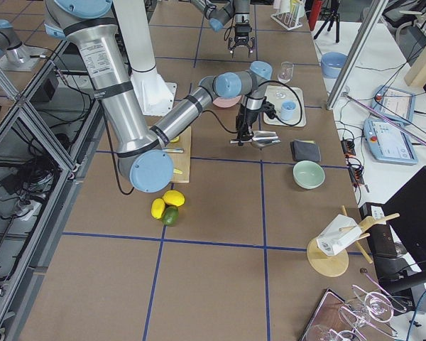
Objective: Put ice in cup with scoop
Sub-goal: 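Carry the empty scoop back down to the table while the left arm withdraws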
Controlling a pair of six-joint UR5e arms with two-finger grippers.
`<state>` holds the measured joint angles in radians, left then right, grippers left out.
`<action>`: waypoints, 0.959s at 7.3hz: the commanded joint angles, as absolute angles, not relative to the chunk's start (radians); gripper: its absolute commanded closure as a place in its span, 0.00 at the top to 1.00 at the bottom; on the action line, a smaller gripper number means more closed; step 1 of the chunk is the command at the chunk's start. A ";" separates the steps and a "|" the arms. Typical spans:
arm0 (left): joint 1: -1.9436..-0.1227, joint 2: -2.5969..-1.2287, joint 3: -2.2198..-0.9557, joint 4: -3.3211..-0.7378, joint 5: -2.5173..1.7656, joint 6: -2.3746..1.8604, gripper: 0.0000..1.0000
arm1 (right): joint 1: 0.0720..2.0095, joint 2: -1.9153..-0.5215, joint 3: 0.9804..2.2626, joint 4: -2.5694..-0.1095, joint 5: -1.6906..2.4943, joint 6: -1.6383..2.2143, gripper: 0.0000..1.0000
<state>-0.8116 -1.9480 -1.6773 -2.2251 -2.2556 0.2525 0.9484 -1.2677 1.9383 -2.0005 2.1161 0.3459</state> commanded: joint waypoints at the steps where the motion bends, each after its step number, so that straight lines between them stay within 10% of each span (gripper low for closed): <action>1: -0.842 -1.947 -1.678 -2.064 -2.252 0.253 1.00 | 0.915 -1.403 1.971 -1.802 2.126 0.607 0.00; 7: -0.988 -1.905 -1.678 -1.835 -2.240 0.253 1.00 | 0.707 -1.643 1.957 -1.365 2.083 0.946 0.00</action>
